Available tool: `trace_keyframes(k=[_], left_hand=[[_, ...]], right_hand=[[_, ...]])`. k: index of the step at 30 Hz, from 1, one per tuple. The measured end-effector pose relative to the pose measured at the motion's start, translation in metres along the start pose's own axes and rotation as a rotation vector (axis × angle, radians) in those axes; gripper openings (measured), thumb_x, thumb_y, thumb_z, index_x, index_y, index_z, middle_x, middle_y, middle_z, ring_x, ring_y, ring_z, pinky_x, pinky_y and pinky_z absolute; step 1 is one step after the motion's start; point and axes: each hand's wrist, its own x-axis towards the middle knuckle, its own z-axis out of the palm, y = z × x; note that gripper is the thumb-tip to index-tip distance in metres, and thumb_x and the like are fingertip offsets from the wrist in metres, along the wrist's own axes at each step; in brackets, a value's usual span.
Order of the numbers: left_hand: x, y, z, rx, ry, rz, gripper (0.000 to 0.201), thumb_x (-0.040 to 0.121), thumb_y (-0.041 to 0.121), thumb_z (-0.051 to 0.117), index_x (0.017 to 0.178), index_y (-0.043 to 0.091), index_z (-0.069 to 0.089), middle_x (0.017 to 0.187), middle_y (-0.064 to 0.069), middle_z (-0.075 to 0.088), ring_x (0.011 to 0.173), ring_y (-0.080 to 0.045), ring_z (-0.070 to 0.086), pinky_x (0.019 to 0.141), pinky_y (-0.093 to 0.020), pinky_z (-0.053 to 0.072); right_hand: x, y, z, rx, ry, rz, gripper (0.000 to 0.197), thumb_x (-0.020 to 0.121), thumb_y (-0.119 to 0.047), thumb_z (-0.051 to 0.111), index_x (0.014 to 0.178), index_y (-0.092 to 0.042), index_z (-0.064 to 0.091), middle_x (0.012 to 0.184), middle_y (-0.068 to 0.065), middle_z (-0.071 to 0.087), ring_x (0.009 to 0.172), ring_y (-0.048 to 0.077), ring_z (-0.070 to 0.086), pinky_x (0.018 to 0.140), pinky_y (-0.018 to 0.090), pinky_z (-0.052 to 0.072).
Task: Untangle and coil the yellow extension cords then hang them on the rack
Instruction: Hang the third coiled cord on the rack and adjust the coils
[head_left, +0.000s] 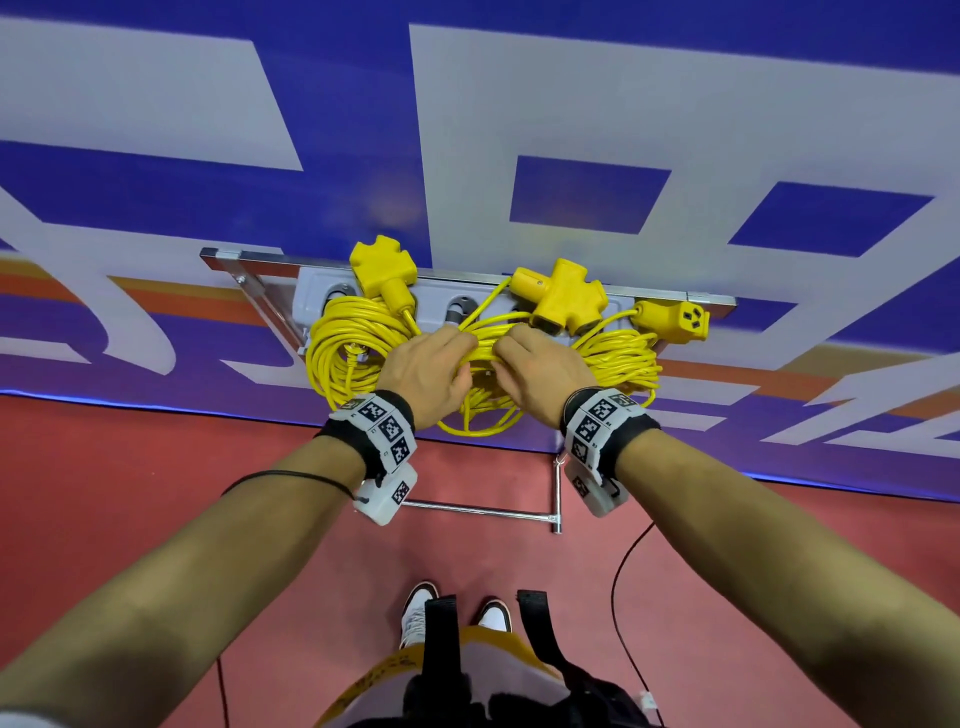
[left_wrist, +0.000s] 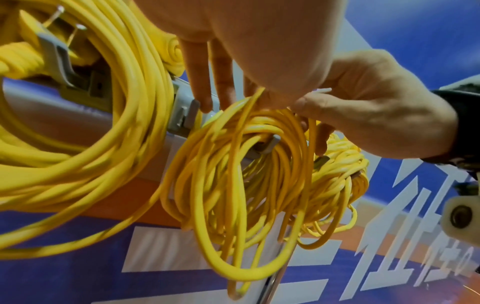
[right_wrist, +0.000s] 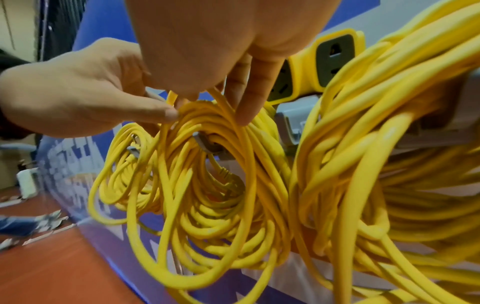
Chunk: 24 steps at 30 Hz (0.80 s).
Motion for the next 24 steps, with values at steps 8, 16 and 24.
trace_keyframes(k=[8, 16, 24], left_hand=[[0.021, -0.004, -0.010, -0.068, 0.161, -0.036, 0.016, 0.094, 0.027, 0.056, 0.103, 0.017, 0.064, 0.089, -0.007, 0.066, 0.076, -0.034, 0.064, 0.055, -0.037, 0.048], [0.037, -0.008, -0.008, -0.197, 0.004, -0.291, 0.025, 0.090, 0.028, 0.058, 0.106, 0.019, 0.074, 0.108, 0.001, 0.071, 0.101, -0.026, 0.064, 0.079, -0.035, 0.051], [0.005, -0.005, -0.002, -0.214, -0.008, -0.140, 0.048, 0.077, 0.040, 0.049, 0.112, 0.014, 0.070, 0.100, -0.003, 0.070, 0.098, -0.028, 0.064, 0.078, -0.041, 0.055]], right_hand=[[0.024, 0.015, -0.016, 0.099, 0.082, 0.172, 0.032, 0.095, -0.038, 0.050, 0.093, -0.009, 0.064, 0.092, 0.014, 0.062, 0.087, 0.035, 0.063, 0.055, 0.043, 0.051], [0.007, 0.024, 0.000, -0.094, 0.021, 0.123, 0.030, 0.084, -0.020, 0.059, 0.110, -0.012, 0.071, 0.094, 0.012, 0.063, 0.074, 0.033, 0.063, 0.044, 0.028, 0.039], [-0.003, 0.020, -0.012, 0.180, -0.078, 0.217, 0.031, 0.079, -0.021, 0.052, 0.103, -0.011, 0.069, 0.090, 0.009, 0.063, 0.081, 0.036, 0.065, 0.061, 0.038, 0.052]])
